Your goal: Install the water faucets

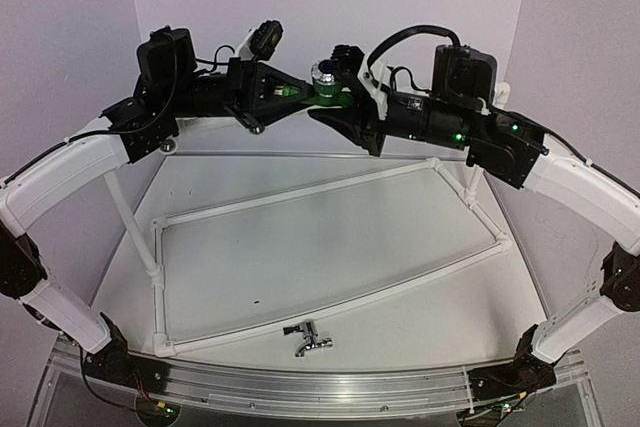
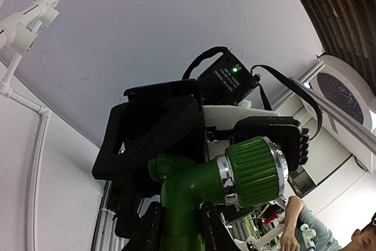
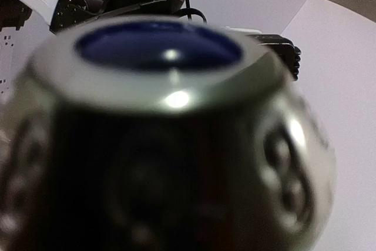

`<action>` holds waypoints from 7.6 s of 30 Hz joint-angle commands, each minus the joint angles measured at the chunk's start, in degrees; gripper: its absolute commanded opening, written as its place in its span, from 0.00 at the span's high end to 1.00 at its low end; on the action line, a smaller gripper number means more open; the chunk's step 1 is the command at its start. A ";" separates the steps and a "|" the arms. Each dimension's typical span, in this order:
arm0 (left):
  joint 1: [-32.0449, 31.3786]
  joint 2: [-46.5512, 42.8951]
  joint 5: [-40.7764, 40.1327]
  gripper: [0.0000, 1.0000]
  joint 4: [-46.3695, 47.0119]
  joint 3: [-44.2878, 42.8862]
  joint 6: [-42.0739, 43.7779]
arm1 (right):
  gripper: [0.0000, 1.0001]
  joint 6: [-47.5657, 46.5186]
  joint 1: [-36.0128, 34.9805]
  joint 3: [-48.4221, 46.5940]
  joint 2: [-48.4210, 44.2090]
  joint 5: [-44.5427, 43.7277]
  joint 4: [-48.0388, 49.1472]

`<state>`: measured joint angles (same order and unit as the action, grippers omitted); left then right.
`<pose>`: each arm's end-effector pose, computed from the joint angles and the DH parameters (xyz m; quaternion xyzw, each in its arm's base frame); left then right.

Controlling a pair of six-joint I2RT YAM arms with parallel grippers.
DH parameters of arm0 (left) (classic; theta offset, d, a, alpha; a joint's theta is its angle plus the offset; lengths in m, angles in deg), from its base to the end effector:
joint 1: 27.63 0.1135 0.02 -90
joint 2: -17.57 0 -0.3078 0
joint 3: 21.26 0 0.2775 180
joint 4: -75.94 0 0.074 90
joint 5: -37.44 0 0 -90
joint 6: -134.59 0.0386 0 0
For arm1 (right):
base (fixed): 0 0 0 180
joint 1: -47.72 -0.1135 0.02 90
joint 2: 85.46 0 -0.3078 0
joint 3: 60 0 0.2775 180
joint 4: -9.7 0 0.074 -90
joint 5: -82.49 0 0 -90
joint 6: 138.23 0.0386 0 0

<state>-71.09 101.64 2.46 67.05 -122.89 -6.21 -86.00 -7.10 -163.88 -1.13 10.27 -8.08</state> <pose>0.2307 -0.2622 0.5179 0.3127 0.5992 -0.6978 0.2371 0.1988 0.3025 0.5161 -0.5738 0.3950 0.2115 0.6855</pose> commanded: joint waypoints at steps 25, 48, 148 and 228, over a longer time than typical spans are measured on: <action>-0.17 -0.35 -1.76 1.00 -3.09 -1.73 2.01 | 0.71 0.04 -0.67 0.20 -3.74 6.76 -0.59; -0.22 0.28 -0.77 0.95 -2.49 -1.86 1.73 | 1.00 3.58 -0.74 -0.09 -3.01 6.87 1.07; -0.22 -9.77 -39.83 0.00 -34.95 -7.17 33.54 | 1.00 5.08 19.39 33.21 -19.27 -25.53 26.21; -0.22 -9.82 -39.01 0.00 -33.83 -6.68 32.96 | 1.00 29.02 19.75 28.98 -13.10 -26.99 16.47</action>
<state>-71.31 92.26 -37.23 31.92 -128.84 26.67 -63.93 12.39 -131.76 -15.92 -16.63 12.09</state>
